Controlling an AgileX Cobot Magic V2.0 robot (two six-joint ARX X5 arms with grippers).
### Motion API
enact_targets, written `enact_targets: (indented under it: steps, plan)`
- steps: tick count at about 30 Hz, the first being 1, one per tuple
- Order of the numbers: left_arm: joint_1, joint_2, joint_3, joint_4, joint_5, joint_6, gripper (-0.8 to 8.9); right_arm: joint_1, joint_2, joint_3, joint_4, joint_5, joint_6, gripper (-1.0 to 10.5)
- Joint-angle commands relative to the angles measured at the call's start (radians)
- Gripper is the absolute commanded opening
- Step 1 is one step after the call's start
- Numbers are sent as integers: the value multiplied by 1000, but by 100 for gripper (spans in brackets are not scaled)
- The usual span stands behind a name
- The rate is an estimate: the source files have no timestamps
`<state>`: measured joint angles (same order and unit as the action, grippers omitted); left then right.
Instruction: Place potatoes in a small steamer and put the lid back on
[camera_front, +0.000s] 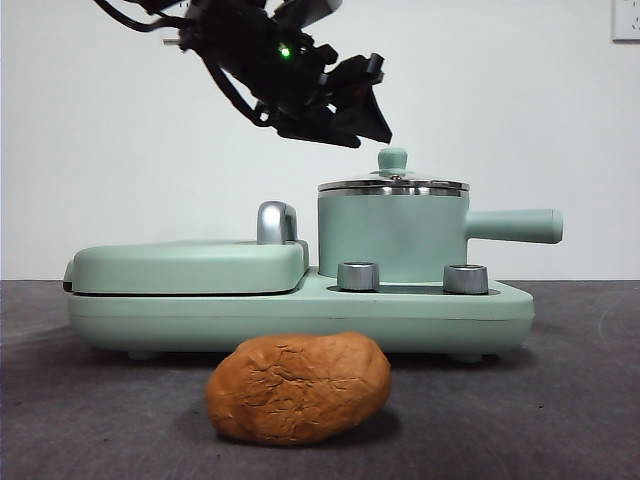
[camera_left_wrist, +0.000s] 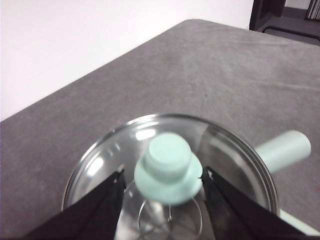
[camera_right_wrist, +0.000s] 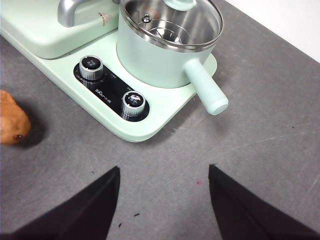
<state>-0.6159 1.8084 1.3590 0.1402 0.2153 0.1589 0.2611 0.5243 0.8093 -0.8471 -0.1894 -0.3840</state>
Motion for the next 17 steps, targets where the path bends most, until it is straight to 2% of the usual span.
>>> enact_targets:
  steps: [1, 12, 17]
  plan:
    - [-17, 50, 53, 13, 2, -23, 249, 4, 4, 15, 8, 0, 18, 281]
    - [-28, 131, 105, 66, 2, -22, 249, 4, 4, 15, 8, 7, 21, 280]
    - [-26, 145, 105, 62, 2, -22, 248, 4, 3, 15, 8, 7, 59, 280]
